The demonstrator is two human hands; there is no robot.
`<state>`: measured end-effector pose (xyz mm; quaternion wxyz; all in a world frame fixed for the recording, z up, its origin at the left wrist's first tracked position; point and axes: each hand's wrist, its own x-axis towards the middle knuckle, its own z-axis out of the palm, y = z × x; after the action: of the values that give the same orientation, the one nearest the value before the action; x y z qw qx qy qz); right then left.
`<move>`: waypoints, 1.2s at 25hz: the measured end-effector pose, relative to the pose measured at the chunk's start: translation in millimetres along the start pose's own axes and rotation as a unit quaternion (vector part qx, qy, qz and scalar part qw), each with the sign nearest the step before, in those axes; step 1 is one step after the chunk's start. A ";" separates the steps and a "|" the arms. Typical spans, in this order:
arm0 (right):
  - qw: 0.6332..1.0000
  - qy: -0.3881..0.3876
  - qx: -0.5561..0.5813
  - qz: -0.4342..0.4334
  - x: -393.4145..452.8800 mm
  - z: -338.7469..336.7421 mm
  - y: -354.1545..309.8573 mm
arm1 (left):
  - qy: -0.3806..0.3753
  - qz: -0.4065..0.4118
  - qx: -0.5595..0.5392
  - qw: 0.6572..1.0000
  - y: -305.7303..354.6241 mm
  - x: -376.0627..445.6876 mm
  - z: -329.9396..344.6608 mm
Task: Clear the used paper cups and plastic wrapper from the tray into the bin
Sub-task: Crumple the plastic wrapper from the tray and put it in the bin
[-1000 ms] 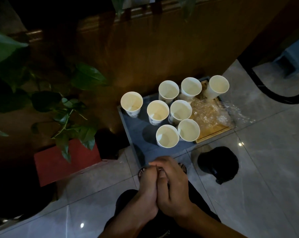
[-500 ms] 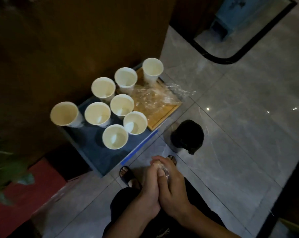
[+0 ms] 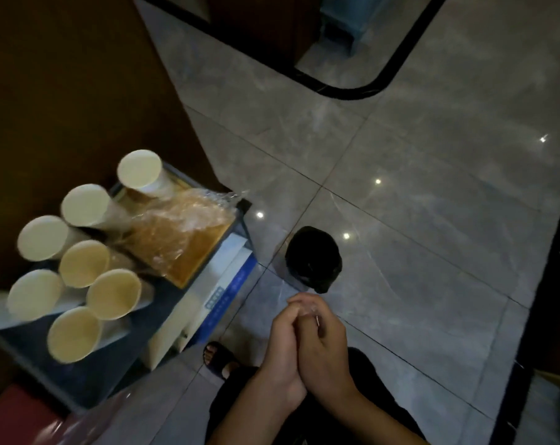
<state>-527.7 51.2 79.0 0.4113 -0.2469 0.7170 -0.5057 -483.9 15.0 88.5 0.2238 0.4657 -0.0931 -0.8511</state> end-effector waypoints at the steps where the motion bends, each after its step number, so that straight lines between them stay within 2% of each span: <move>1: 1.000 0.013 0.006 -0.001 13.3 -15.1 1.6 | -0.002 -0.018 -0.038 0.999 -6.7 11.5 15.3; 3: 0.999 0.042 0.025 -0.002 41.1 -43.6 3.3 | -0.010 -0.031 -0.045 0.998 -9.0 31.5 41.7; 5: 0.995 0.090 0.046 0.021 69.1 -66.3 13.0 | 0.028 -0.028 0.039 0.998 -27.0 62.3 62.9; 7: 0.984 0.131 0.078 0.088 93.7 -81.7 29.9 | 0.091 -0.013 0.153 0.984 -45.7 82.6 68.5; 10: 0.958 0.180 0.122 0.188 136.7 -101.6 68.6 | 0.103 -0.011 0.281 0.954 -70.3 110.0 60.6; 13: 0.939 0.217 0.099 0.248 173.0 -106.8 111.7 | 0.061 -0.067 0.294 0.952 -79.1 141.6 36.8; 18: 0.920 0.227 0.089 0.308 216.8 -88.9 169.3 | 0.070 -0.101 0.329 0.936 -67.4 212.5 -9.5; 21: 0.935 0.230 0.050 0.264 225.4 -66.5 206.3 | 0.077 -0.116 0.363 0.921 -70.1 256.3 -38.2; 24: 0.966 0.158 -0.003 0.205 224.6 -47.5 239.8 | 0.129 -0.120 0.403 0.898 -78.4 291.7 -59.3; 27: 0.978 0.096 -0.095 0.157 231.7 -39.7 273.5 | 0.161 -0.133 0.410 0.888 -81.7 329.3 -86.5; 30: 0.987 0.016 -0.162 0.019 226.5 -38.7 292.0 | 0.190 -0.147 0.362 0.901 -78.6 365.2 -109.0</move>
<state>-664.4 4.1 -263.4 0.3643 -0.2885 0.8003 -0.3788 -586.4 -81.0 -274.5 -0.0743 0.6760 -0.2812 -0.6770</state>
